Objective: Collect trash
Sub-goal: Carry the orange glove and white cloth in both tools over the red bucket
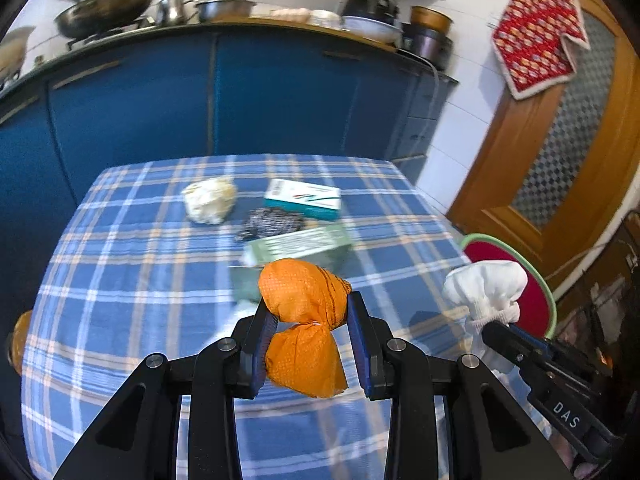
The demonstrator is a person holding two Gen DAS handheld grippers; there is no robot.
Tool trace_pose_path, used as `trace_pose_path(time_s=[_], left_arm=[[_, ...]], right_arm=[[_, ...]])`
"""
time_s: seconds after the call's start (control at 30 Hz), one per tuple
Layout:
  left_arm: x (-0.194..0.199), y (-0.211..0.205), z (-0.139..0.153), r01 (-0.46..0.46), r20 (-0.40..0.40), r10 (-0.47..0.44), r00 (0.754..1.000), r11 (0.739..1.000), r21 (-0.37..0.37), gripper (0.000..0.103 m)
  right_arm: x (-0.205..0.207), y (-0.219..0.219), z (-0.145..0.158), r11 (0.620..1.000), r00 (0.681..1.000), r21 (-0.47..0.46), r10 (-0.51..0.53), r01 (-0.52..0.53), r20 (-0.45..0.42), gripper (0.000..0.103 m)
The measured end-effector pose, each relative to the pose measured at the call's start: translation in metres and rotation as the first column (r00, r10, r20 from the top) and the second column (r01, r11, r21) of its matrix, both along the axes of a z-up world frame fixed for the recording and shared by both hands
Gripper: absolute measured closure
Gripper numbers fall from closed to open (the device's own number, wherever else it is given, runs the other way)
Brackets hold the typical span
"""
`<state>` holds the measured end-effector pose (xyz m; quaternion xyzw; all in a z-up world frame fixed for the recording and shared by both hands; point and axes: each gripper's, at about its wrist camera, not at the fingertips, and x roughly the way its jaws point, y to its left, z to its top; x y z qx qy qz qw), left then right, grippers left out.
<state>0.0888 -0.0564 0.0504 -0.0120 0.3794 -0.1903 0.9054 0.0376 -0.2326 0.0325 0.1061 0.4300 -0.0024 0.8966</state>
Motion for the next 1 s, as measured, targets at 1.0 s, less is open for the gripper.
trace_pose_path(time_s=[1.0], left_arm=[[-0.017, -0.183, -0.010, 0.354, -0.017, -0.354, 0.935, 0.932, 0.072, 0.068]], right_arm=[[-0.051, -0.148, 0.004, 0.942, 0.942, 0.034, -0.336, 0.335, 0.025, 0.086]])
